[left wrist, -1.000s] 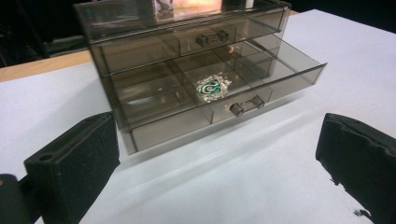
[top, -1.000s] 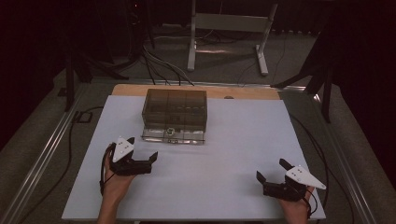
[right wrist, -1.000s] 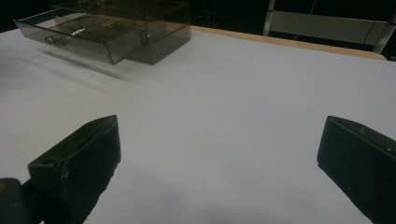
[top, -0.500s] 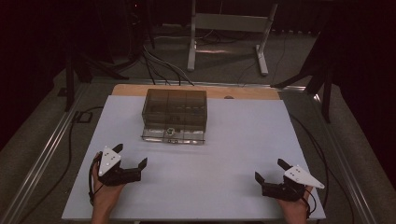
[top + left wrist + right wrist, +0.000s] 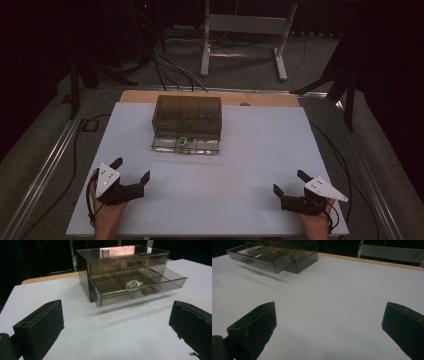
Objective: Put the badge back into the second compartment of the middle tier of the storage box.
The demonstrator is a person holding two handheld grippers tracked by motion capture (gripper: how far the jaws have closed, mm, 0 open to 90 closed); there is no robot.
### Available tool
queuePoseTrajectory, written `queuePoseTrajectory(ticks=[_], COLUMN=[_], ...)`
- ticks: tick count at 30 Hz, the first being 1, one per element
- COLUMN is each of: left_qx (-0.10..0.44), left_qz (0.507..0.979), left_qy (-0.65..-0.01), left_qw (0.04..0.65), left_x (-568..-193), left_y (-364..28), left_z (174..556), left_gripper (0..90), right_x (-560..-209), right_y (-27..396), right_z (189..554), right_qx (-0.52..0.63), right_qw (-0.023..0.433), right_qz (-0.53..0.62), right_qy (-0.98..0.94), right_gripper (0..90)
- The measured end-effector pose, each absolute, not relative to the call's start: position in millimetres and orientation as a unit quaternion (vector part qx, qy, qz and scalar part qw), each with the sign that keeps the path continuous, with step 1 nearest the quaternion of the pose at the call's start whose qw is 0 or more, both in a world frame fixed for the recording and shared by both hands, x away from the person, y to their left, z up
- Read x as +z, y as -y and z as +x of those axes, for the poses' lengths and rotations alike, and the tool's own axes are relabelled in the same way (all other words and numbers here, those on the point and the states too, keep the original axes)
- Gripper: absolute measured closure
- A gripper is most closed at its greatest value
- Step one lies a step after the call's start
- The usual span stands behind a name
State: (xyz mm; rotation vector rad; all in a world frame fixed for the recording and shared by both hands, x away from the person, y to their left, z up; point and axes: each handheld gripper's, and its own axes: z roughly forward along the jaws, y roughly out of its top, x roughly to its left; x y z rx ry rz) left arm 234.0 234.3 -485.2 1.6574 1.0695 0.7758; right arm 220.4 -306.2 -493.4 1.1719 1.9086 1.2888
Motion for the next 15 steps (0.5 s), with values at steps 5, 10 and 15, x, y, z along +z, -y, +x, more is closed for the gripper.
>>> queuePoseTrajectory(ticks=[5, 10, 15], left_qx=[0.323, 0.323, 0.324], left_qz=[0.686, 0.682, 0.679], left_qy=[-0.441, -0.444, -0.449], left_qw=[0.481, 0.483, 0.482], left_x=[-488.0, -488.1, -488.5], left_y=[-236.8, -239.8, -242.4], left_z=[234.0, 232.9, 233.4], left_gripper=[0.6, 0.6, 0.6], right_x=[-493.8, -494.5, -496.3], right_y=[307.4, 307.6, 307.8], right_z=[221.5, 222.7, 225.3], right_qx=[0.480, 0.478, 0.473], right_qw=[0.271, 0.270, 0.266], right_qz=[0.440, 0.441, 0.446], right_qy=[-0.709, -0.710, -0.712], right_gripper=[0.0, 0.0, 0.0])
